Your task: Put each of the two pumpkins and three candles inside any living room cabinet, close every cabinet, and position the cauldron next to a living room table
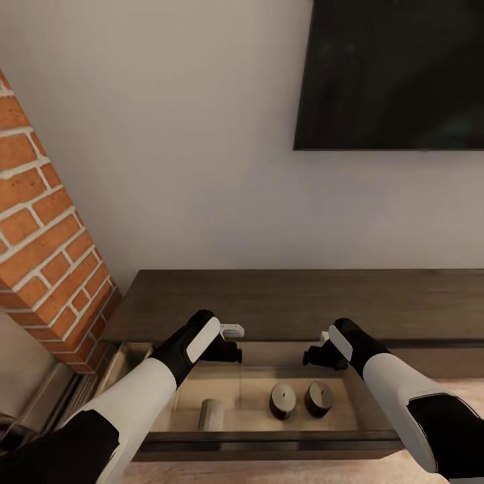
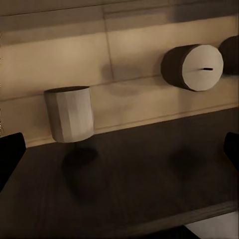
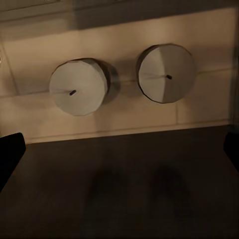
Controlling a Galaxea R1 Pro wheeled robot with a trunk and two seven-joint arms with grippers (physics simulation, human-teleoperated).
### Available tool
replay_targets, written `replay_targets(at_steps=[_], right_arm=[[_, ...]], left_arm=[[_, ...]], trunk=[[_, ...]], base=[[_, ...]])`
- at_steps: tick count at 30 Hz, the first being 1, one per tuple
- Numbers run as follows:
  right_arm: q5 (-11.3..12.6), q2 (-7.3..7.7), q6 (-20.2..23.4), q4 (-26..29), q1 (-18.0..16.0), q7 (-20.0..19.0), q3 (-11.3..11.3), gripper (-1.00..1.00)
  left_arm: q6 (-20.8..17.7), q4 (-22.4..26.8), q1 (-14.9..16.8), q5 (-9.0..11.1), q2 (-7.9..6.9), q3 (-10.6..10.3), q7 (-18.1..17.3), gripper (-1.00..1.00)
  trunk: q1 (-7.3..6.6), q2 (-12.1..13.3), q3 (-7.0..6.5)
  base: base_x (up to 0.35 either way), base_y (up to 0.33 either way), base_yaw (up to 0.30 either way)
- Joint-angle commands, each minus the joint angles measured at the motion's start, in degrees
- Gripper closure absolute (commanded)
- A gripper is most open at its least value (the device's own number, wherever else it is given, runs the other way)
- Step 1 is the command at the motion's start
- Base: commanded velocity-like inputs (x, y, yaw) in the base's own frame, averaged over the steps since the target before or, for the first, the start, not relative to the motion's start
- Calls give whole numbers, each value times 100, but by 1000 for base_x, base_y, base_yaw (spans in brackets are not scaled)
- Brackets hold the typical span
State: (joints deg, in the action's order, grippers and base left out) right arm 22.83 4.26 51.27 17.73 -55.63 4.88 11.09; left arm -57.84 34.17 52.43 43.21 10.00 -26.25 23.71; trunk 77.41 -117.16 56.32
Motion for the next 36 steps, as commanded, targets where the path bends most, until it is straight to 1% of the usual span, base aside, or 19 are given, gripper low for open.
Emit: replay_targets(at_steps=[1, 6, 19, 36], right_arm=[[63, 4, 23, 12, -1, 47, 34, -100], [63, 3, 23, 12, -1, 41, 40, -100], [63, -2, 21, 12, -1, 32, 42, -100], [63, -1, 17, 20, -1, 31, 43, -100]], left_arm=[[-8, 2, 4, 56, 0, -13, 55, -100], [-8, 2, 4, 49, 0, -12, 55, -100], [-1, 2, 4, 48, 0, 6, 60, -100], [13, -5, 4, 47, 0, 23, 71, -100]], trunk=[[-23, 40, -14], [-133, 240, -118], [-419, 761, -458], [-792, 1443, -773]], base=[[-5, 0, 0], [-47, 0, 9], [-67, 0, 4], [-1, 0, 1]])
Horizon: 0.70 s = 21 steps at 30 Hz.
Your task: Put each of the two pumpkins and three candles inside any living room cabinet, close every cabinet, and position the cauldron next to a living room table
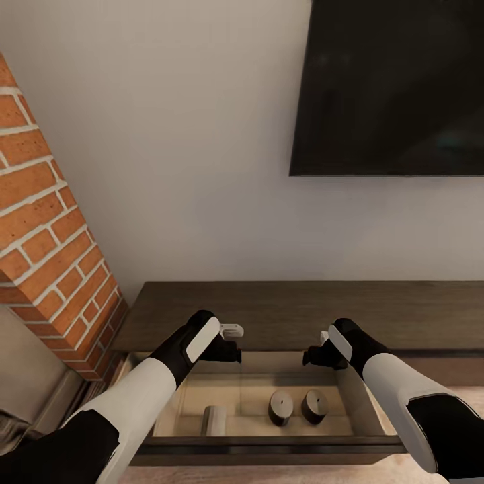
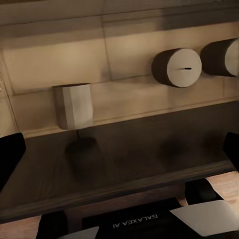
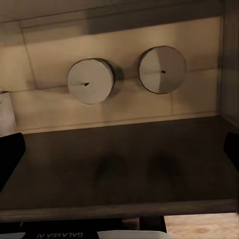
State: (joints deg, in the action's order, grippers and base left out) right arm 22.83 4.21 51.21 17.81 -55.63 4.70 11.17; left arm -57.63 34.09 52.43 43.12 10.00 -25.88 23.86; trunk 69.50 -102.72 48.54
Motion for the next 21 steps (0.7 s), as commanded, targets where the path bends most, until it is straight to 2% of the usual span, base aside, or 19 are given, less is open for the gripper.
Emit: replay_targets(at_steps=[1, 10, 15, 21], right_arm=[[63, 6, 23, 12, -1, 48, 34, -100], [63, 6, 23, 12, -1, 48, 34, -100], [63, 7, 24, 12, -1, 48, 36, -100], [63, 2, 22, 12, -1, 48, 42, -100]], left_arm=[[-7, 2, 4, 56, 0, -13, 56, -100], [1, -126, 4, 56, 0, 20, 58, -100], [6, -163, 4, 53, 0, 29, 67, -100], [35, -434, 4, 48, 0, 31, 80, -100]], trunk=[[-23, 39, -13], [-23, 39, -13], [-23, 39, -13], [-23, 39, -41]], base=[[0, 0, 0], [0, 0, 0], [-237, 0, 0], [-300, 0, 0]])
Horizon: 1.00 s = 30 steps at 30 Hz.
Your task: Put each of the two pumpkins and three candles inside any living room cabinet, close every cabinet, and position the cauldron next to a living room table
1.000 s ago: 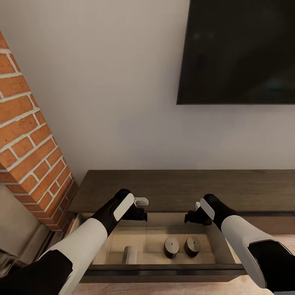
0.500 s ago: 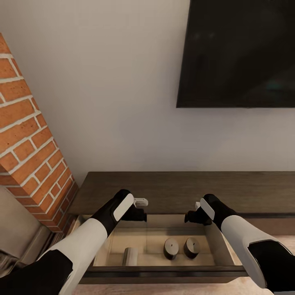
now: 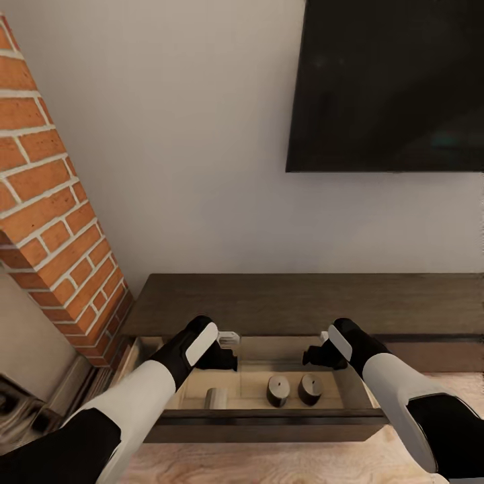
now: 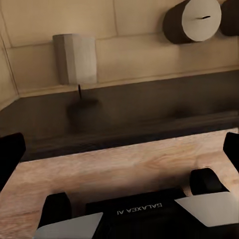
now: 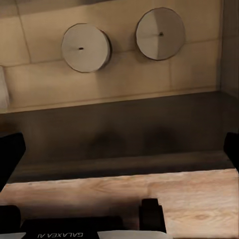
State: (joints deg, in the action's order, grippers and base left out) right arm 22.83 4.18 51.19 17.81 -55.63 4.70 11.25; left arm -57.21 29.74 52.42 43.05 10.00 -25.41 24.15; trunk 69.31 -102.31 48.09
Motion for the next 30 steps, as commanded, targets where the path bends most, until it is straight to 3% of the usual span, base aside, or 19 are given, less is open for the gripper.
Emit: replay_targets(at_steps=[1, 12, 17, 20, 30], right_arm=[[63, 4, 23, 12, -1, 49, 34, -100], [55, 1, 23, 12, -1, 52, 41, -100], [55, -14, 14, 10, -1, 61, 55, -100], [47, -28, -15, -2, -1, 73, 54, -100], [46, -27, -89, -95, -1, 75, 46, -100]], left_arm=[[-6, -16, 5, 55, 0, -17, 53, -100], [7, -96, 5, 55, 0, -17, 60, -100], [116, -99, 3, 55, 0, -9, 63, -100], [384, -231, 4, 58, 0, -2, 56, -100], [457, -593, 5, 48, 0, 0, 63, -100]], trunk=[[-4, -3, -3], [-4, -3, -88], [-4, -3, -124], [-4, -3, -130], [-4, -3, -132]], base=[[-308, 0, 0], [-300, 0, 0], [-125, 0, 0], [-42, 0, 0], [-176, 0, 0]])
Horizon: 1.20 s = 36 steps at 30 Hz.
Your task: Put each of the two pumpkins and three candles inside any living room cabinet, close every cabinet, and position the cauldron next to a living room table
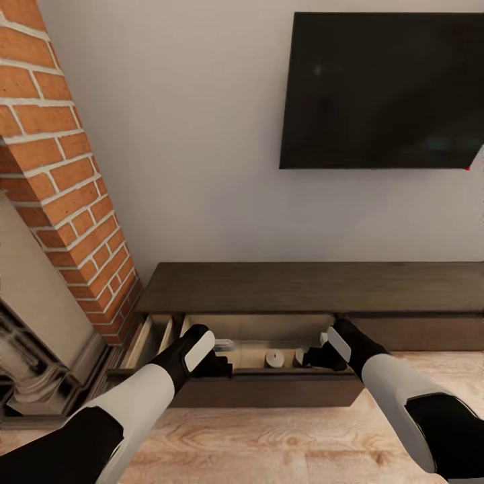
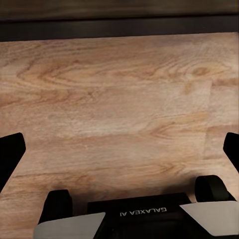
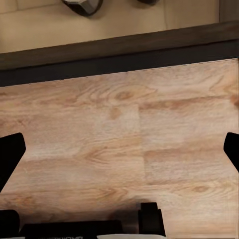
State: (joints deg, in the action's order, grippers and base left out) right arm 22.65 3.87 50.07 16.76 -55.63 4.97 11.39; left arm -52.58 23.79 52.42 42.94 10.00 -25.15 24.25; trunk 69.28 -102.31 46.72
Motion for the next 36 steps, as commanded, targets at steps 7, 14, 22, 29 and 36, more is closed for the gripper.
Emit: replay_targets(at_steps=[7, 14, 22, 29, 36], right_arm=[[64, 0, -385, -311, 0, 41, 38, -100], [66, -8, -528, -399, 18, 20, 41, -100], [72, -9, -722, -410, 45, -11, 39, -100], [73, -9, -986, -410, 76, -13, 39, -100], [73, -35, -1004, -410, 225, -13, 42, -100]], left_arm=[[81, -40, 4, 49, 0, -25, 53, -100], [410, -365, 2, 50, -10, -25, 47, -100], [802, -532, -3, 56, -15, -25, 28, -100], [845, -542, -4, 62, -11, -25, 17, -100], [854, -534, -19, 55, -7, -33, -1, -100]], trunk=[[-1, -3, 5], [-1, -3, 5], [-1, -3, 5], [-1, -3, 5], [109, -203, 95]], base=[[-63, 0, 0], [-40, 0, 0], [-2, 0, 0], [0, 0, 0], [0, 0, 0]])
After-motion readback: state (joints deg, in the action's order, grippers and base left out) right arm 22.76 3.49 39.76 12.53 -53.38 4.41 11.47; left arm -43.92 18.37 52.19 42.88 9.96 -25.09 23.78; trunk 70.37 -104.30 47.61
